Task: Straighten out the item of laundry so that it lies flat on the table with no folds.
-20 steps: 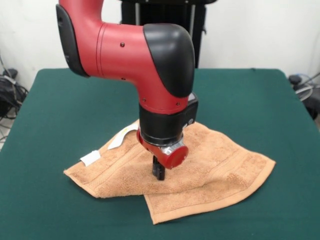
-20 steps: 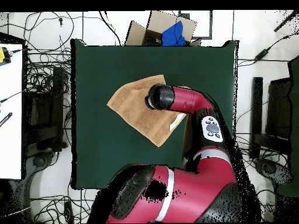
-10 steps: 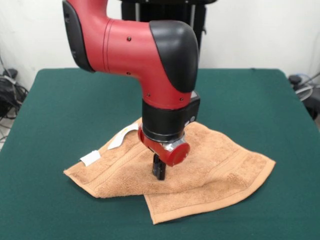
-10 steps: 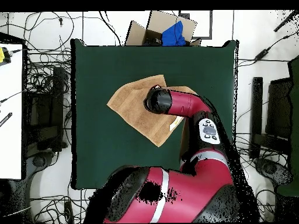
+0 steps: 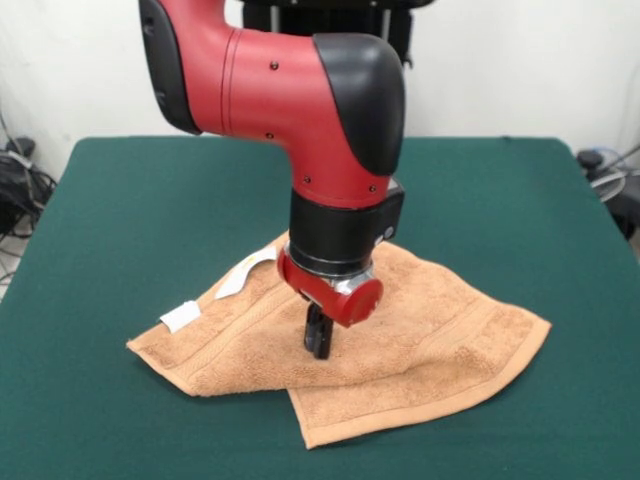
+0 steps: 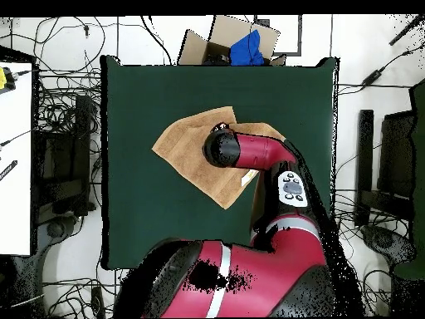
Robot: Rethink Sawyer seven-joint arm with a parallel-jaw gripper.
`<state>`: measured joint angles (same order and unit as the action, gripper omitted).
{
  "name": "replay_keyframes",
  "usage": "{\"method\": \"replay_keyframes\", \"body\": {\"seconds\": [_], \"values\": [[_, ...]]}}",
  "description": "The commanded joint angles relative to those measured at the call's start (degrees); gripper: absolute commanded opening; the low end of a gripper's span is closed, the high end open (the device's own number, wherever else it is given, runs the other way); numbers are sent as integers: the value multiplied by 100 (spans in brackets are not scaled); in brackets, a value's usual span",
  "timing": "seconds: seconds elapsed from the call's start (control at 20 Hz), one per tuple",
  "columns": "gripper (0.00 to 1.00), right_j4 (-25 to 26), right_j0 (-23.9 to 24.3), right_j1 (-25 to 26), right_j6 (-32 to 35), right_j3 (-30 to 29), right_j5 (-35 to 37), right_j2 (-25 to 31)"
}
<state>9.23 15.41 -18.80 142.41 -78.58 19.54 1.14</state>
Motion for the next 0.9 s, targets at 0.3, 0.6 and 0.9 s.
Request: {"method": "replay_keyframes", "body": {"seconds": [0.3,0.6,0.9], "values": [[0,-73,91,-132,-319,526,1224,296],[0,-219,223,-326,-451,1227,2539,370],[0,-96,278,-237,-910,2200,3519,647]]}}
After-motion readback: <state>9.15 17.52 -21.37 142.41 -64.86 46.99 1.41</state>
